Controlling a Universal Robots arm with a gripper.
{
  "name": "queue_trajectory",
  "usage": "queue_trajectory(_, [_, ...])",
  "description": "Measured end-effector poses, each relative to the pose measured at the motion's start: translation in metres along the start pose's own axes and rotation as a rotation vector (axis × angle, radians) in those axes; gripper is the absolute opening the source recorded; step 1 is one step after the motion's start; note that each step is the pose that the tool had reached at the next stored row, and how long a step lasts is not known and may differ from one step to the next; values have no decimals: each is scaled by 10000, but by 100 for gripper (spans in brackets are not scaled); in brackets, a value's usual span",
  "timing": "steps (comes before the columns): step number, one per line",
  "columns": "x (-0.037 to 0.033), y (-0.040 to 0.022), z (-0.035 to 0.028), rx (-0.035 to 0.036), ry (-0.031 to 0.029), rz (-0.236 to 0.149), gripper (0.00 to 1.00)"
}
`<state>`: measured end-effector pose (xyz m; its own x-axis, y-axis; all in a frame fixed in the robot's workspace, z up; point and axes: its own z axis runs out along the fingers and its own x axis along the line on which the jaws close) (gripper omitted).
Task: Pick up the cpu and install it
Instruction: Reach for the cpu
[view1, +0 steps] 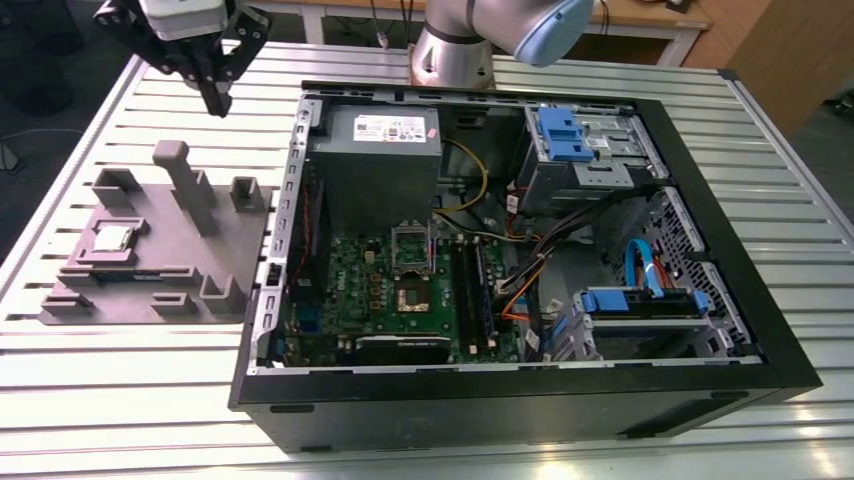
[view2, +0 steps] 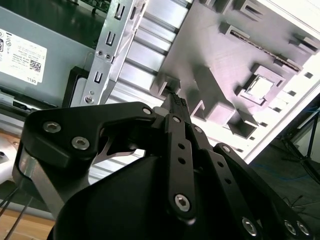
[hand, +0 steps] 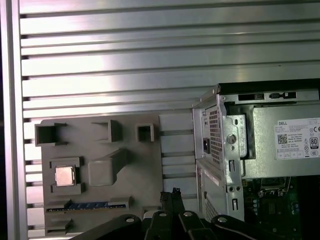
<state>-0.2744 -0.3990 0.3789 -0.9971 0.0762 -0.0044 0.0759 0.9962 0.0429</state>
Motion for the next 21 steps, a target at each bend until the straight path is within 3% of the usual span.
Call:
queue_trajectory(15, [141,-12,29,2,34,2,10])
queue_trajectory(21, [295,-24,43,4,65,3,10])
